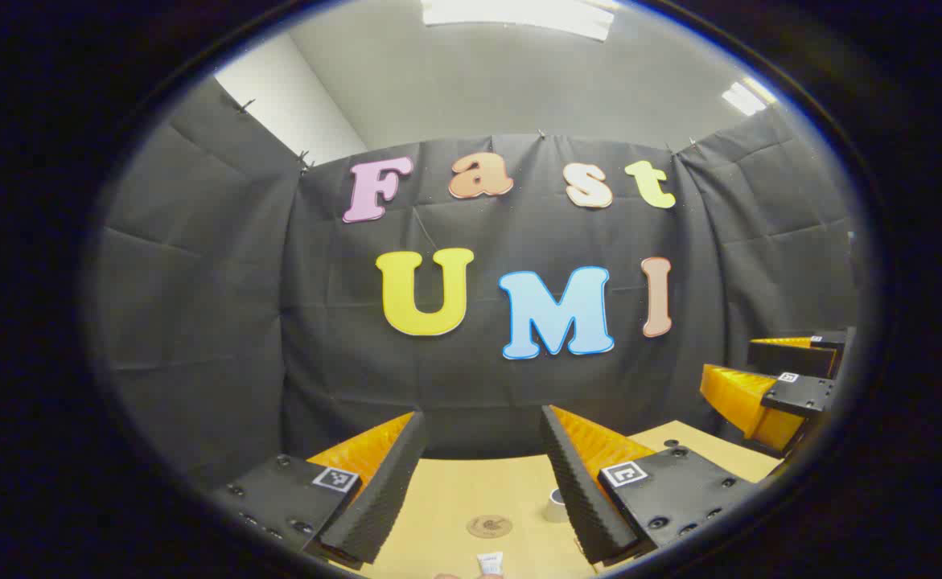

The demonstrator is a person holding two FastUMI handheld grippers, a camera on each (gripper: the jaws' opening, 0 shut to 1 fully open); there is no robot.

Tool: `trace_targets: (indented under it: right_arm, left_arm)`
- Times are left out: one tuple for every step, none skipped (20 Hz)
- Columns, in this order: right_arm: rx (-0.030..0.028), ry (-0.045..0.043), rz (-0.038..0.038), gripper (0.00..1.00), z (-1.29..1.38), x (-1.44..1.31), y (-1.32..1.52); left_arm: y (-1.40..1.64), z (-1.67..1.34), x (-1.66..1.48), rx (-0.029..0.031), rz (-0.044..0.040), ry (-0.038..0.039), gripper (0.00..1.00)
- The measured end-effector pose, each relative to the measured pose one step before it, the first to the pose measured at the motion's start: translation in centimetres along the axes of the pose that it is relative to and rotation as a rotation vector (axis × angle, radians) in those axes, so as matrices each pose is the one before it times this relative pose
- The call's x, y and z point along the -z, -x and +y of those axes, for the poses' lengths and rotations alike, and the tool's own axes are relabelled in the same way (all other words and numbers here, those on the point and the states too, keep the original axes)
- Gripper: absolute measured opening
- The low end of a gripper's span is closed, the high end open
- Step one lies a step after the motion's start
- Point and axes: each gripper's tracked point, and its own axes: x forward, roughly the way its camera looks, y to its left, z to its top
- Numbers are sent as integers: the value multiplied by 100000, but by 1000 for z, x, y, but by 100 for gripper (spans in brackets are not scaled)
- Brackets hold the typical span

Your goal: Put the toothbrush and toothpaste on the desktop into the cup, then pick up the cup and place it on the coaster on the desktop.

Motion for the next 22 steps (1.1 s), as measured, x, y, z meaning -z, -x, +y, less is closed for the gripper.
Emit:
trace_targets:
  right_arm:
    - [-348, -392, 475, 90, 123, 31, -306]
    - [-583, -309, 381, 90, 185, 56, -231]
    - [-376, -33, 387, 90, -75, 12, -138]
    - [-902, -439, 1321, 90, -16, 319, -46]
    - [-1466, -1612, 2167, 90, 169, 329, -47]
    - [-1042, -2522, 1909, 90, 55, 233, 16]
    - [-504, -2661, 685, 90, -64, -48, 158]
    - [75, -1938, -206, 90, -131, -117, -190]
    - [753, -1158, -438, 90, -239, -149, -217]
    - [778, -232, -162, 90, -125, 372, -157]
    - [679, 506, -175, 90, -119, 23, -97]
    - [479, 1178, -290, 90, -4, 76, -133]
    - [-153, 1469, -543, 90, 30, -22, -74]
    - [-108, 1004, -132, 90, -7, 122, -99]
    - [-688, 202, 381, 90, 106, 124, -98]
    - [-876, -182, 498, 90, 92, 130, -132]
    - [-244, -115, 1004, 90, -47, 82, -441]
    - [-357, 105, 1433, 90, 124, 378, -647]
    - [-112, 118, 2241, 90, 112, 491, -363]
    - [39, 250, 2314, 90, 23, 621, 42]
    - [-367, 194, 1781, 90, 142, 396, -136]
    - [-309, 215, 1385, 90, 133, 380, -15]
  left_arm:
    - [-129, -75, 211, 1, 284, -442, 85]
    - [-76, -130, 179, -635, 58, -640, 85]
    - [-134, -65, -325, -413, -574, -150, 89]
    - [-239, -157, -236, 58, -541, 371, 94]
    - [-353, -284, -165, 666, -162, 493, 94]
    - [-13, -480, 6, 836, -350, 251, 94]
    - [64, -218, -279, 381, -1033, 149, 94]
    - [187, -134, -554, 423, -1519, 135, 94]
    - [197, -169, -601, 606, -1589, -104, 93]
    - [113, -76, -357, -173, -1202, -539, 93]
    - [115, 16, -112, -286, -771, -812, 93]
    - [-30, -161, -182, 240, -245, -892, 93]
    - [-79, -140, 2, 18, -308, -1001, 93]
    - [-251, -267, -251, 267, -407, -731, 93]
    - [-229, 21, 7, -14, -153, -367, 93]
    - [-126, -11, 112, -182, 209, -37, 93]
    - [-135, 51, 256, -177, 417, 327, 93]
    - [-128, -7, 444, 371, 1047, 871, 93]
    - [-219, -142, 703, 442, 1810, 908, 93]
    - [-243, 0, 817, 375, 2183, 1015, 93]
    - [-284, 96, 681, 74, 2327, 818, 93]
    - [-215, 128, 736, -283, 2075, 640, 93]
